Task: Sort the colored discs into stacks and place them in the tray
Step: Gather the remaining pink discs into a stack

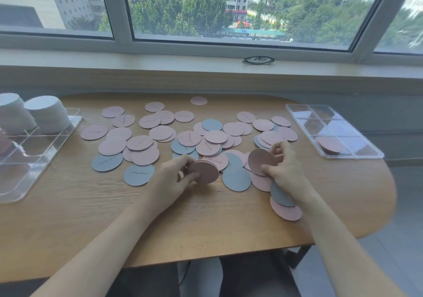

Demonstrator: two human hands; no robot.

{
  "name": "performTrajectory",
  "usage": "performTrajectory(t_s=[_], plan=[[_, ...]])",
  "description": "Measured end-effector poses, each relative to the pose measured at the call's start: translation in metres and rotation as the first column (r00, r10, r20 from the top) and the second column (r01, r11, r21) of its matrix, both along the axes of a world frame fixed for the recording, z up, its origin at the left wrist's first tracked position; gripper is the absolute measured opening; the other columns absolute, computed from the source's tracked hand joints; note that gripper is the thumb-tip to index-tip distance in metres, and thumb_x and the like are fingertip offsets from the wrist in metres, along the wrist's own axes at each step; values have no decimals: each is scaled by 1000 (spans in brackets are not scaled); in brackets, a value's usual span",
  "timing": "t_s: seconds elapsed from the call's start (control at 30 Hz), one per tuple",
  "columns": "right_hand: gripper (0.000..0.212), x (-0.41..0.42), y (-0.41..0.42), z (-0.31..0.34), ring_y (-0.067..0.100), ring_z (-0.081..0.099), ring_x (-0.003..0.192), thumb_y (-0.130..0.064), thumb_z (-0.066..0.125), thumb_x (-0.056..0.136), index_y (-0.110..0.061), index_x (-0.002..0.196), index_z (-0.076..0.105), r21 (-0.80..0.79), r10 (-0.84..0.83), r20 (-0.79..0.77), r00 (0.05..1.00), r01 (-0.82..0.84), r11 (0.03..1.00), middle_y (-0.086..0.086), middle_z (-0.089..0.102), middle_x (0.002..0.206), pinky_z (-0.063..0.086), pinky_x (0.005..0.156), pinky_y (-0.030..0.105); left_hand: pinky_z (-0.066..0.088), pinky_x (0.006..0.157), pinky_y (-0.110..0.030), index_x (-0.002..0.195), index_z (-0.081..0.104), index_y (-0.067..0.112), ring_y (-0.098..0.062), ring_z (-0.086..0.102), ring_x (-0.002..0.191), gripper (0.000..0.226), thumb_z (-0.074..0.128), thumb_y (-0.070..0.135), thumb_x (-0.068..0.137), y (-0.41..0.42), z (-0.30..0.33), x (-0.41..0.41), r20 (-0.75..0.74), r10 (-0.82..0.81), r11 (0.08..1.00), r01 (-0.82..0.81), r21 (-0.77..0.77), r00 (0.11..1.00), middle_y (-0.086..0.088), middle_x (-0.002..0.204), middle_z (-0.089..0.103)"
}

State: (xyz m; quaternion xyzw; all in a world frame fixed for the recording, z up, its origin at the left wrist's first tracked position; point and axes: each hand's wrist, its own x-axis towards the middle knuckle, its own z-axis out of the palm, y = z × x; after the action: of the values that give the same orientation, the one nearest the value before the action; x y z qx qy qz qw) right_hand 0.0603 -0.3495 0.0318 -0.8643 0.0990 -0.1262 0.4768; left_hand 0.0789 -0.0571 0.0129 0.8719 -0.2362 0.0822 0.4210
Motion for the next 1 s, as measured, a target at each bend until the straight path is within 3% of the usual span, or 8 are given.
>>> performTrajectory(t_s=[0.17,0.37,0.5,0.67,0.8,0.9,1.0], plan=[[40,0,1,2,14,59,84,4,72,75,-29,89,55,177,-44,112,993,24,984,-2,61,98,50,71,34,47,67,-19,100,65,24,-5,59,79,17,73,14,88,1,-3,2,11,-7,1000,7,-8,1000,14,83,64],[34,3,16,16,3,59,81,4,73,79,-23,85,54,190,-28,264,964,-23,981,-22,60,82,50,75,22,48,69,-21,101,66,25,-8,61,84,18,74,16,87,2,-5,5,14,-8,1000,8,-23,1000,15,86,66],[37,9,39,20,13,58,84,15,70,77,-16,83,52,389,46,337,941,-183,903,0,57,87,51,80,30,47,67,-17,100,66,27,-8,60,81,18,74,16,88,2,-4,4,-8,-2,999,2,-40,1000,16,85,66],[33,8,73,6,28,60,90,5,75,75,-12,92,53,585,142,296,945,-297,755,12,58,90,50,89,53,47,67,-18,102,69,30,-9,61,73,20,73,16,88,2,-5,6,-13,31,998,-32,-58,999,14,83,69],[36,4,93,-5,25,64,93,9,70,83,-15,102,50,592,168,266,949,-298,749,14,64,94,52,88,42,47,70,-15,118,69,35,-6,61,72,36,75,19,87,3,-7,7,-24,77,995,-78,-56,997,16,86,70],[37,3,98,-7,17,65,92,11,65,87,-16,108,48,557,170,248,954,-283,781,16,64,100,52,80,26,49,70,-19,112,71,33,-11,65,80,31,75,16,87,3,-7,7,-15,19,999,-20,-49,1000,17,87,71],[38,4,98,-7,16,65,91,11,65,87,-16,108,49,540,128,247,961,-246,805,12,66,98,53,84,31,45,66,-16,103,71,29,-10,63,82,23,74,12,87,3,-4,6,-11,-27,998,26,-56,1000,17,84,70]])
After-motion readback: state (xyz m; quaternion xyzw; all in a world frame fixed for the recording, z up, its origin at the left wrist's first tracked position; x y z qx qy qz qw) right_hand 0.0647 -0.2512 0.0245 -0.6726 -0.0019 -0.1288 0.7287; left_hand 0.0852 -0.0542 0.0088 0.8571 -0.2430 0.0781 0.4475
